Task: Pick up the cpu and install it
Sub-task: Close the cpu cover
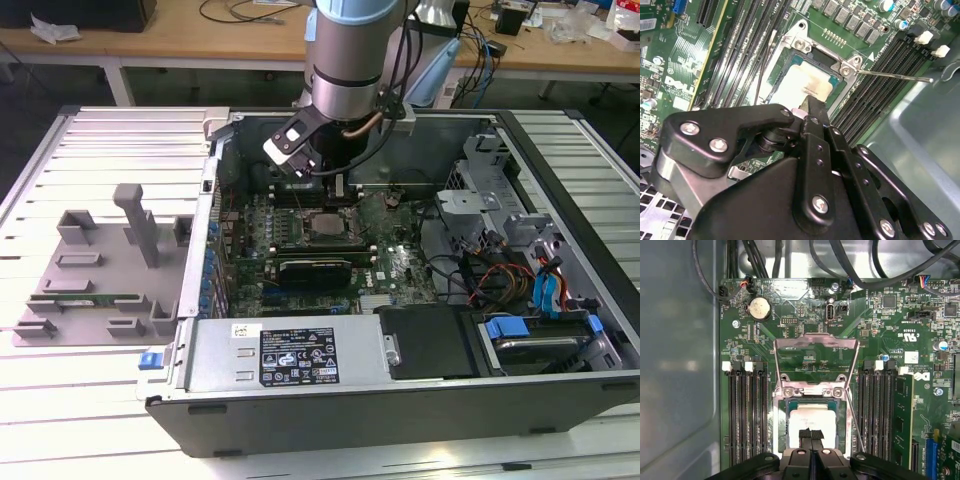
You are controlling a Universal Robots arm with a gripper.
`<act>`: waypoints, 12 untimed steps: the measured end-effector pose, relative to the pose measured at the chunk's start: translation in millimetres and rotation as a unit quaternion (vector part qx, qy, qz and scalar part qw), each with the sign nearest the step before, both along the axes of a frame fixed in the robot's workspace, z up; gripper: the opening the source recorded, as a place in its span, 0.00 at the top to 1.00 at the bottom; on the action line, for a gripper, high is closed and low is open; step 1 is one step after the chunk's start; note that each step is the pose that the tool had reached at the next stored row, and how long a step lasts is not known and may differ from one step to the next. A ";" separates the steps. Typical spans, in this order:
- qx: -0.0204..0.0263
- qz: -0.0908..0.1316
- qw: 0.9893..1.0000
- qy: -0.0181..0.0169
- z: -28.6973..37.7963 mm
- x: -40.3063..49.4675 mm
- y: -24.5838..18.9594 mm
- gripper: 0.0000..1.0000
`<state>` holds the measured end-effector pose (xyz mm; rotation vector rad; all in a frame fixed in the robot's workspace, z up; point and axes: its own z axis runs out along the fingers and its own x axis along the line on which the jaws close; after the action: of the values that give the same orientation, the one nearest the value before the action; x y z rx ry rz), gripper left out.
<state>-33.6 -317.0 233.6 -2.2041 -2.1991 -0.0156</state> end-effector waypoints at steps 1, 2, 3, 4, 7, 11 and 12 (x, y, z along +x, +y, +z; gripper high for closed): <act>0.000 0.000 1.000 0.000 1.7 0.0 0.0 0.89; 0.000 0.000 1.000 0.000 3.7 0.0 0.1 0.89; 0.000 0.000 1.000 0.000 5.6 0.0 0.1 0.89; 0.000 0.000 1.000 0.000 7.6 0.0 0.1 0.89; 0.000 0.000 1.000 0.000 18.4 0.0 0.2 0.89; 0.000 0.000 1.000 0.000 27.2 0.0 0.2 0.89; 0.000 0.000 1.000 0.000 30.0 0.0 0.3 0.89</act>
<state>-33.6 -316.7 263.6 -2.2041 -2.1991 -0.0156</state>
